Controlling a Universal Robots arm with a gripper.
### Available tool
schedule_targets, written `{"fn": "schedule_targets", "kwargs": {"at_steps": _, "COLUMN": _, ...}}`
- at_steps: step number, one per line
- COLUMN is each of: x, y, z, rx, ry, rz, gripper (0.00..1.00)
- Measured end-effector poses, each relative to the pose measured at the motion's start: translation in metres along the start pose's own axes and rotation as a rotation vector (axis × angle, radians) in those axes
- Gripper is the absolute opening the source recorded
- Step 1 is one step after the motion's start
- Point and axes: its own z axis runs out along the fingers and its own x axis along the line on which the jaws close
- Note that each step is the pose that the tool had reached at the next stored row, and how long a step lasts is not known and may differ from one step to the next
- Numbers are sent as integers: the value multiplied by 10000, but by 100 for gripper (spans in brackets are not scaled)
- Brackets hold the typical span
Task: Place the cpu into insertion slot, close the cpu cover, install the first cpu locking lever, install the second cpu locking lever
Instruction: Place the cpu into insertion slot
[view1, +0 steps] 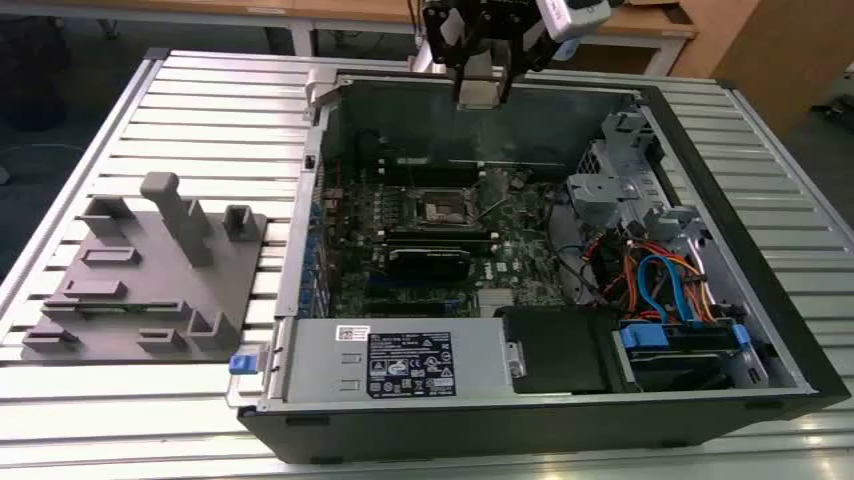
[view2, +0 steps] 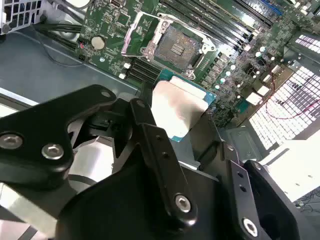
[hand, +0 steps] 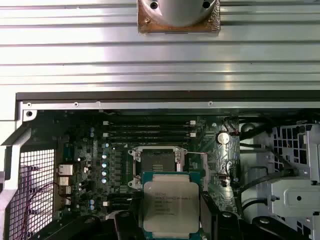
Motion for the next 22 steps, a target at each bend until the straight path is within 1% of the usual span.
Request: {"fn": "schedule_targets", "kwargs": {"at_steps": 22, "x": 0, "y": 0, "z": 1, "rx": -3, "ry": -16, "rz": 183, "gripper": 54}}
